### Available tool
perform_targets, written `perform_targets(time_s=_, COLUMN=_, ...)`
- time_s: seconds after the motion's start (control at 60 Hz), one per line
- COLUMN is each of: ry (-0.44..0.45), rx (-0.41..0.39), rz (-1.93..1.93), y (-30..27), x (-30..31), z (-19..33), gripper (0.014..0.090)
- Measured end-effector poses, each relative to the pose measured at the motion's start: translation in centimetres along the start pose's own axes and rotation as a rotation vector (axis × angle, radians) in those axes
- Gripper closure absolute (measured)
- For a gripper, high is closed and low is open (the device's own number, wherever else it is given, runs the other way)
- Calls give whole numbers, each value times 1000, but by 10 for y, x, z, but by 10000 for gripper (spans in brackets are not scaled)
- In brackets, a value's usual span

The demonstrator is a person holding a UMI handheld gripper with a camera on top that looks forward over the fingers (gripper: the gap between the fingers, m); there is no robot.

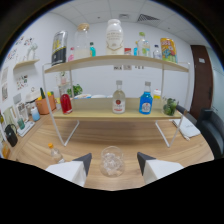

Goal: Make me a cup of Mount Fuji.

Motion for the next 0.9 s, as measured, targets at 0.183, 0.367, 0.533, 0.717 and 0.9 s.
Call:
perform_targets(time_s=0.183, ry=17, rx=100, rz=10, y=-72, x=50, z=19, gripper=191)
perform_targets(time_s=0.367, ry=25, rx=158, rz=9, y=-119, x=83, z=67, gripper=219)
perform_targets(time_s=0.533, ry=51, rx=122, rz=12, y=-126, x=101, z=112, gripper=351)
perform_targets(time_s=0.717, ry=60, rx=84, rz=15, y=-120, x=108, z=135, gripper=672)
perform_targets(time_s=0.9, ry=52, rx=89, rz=7, y=-119, x=108, z=132, gripper=683)
